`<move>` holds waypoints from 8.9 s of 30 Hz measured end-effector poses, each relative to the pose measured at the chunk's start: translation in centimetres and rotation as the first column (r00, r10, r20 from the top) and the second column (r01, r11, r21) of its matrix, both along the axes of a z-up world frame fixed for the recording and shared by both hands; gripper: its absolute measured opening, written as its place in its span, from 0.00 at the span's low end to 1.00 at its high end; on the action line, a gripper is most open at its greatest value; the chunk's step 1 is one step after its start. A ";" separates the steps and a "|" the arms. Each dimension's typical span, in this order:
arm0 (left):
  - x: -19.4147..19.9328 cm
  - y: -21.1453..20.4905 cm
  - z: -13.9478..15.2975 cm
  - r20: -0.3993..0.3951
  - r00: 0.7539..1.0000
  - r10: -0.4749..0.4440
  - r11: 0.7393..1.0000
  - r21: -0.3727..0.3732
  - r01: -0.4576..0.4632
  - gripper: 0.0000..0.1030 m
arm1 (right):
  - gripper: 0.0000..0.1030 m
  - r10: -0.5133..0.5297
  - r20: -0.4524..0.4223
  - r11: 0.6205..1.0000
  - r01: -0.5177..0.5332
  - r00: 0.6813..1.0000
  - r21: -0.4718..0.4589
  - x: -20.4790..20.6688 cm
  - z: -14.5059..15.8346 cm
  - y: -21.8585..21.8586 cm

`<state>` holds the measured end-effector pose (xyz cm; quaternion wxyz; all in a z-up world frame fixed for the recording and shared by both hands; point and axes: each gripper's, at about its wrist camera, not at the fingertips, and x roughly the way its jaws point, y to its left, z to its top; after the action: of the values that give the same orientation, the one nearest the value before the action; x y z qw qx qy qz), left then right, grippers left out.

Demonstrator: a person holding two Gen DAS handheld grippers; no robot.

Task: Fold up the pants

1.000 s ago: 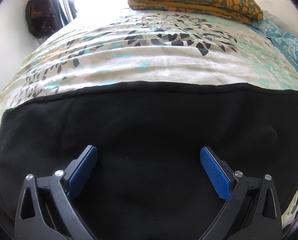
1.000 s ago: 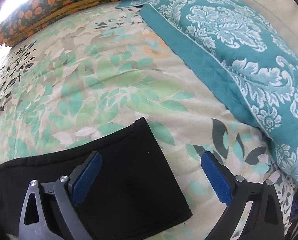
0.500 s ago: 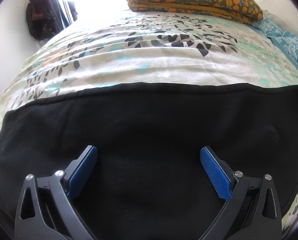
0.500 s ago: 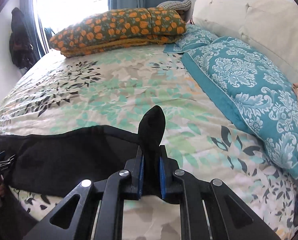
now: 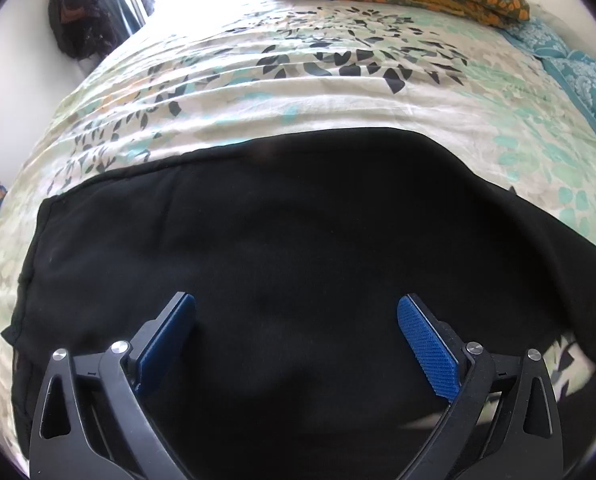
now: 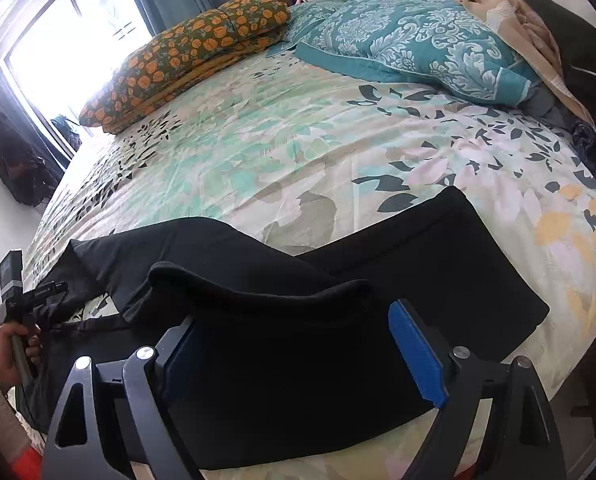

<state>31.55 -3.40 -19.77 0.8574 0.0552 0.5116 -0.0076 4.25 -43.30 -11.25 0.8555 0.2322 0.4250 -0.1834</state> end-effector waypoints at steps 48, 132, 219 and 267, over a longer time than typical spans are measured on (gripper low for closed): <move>-22.0 8.7 5.4 0.151 0.988 0.029 0.988 -0.153 -0.005 0.99 | 0.89 0.031 0.135 0.970 -0.063 0.990 0.237 -6.1 -0.6 11.8; 1.4 0.5 1.5 -0.125 0.992 0.037 0.945 -0.317 -0.075 0.99 | 0.09 -0.027 0.414 0.993 -0.022 0.910 0.112 -4.3 6.8 9.0; -16.3 8.5 4.9 -0.027 0.991 0.127 0.910 -0.395 -0.128 0.03 | 0.09 -0.101 0.079 0.946 0.071 0.992 0.315 -3.8 -2.9 -0.7; -17.2 0.8 4.3 -0.071 0.997 -0.019 0.903 -0.430 -0.013 0.03 | 0.09 -0.162 -0.039 0.952 0.167 0.986 0.257 -5.4 -1.5 -9.5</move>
<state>14.35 -2.57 -15.51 0.8290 -0.1349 0.5284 -0.1238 -1.13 -52.85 -12.73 0.7957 0.3749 0.4320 -0.1990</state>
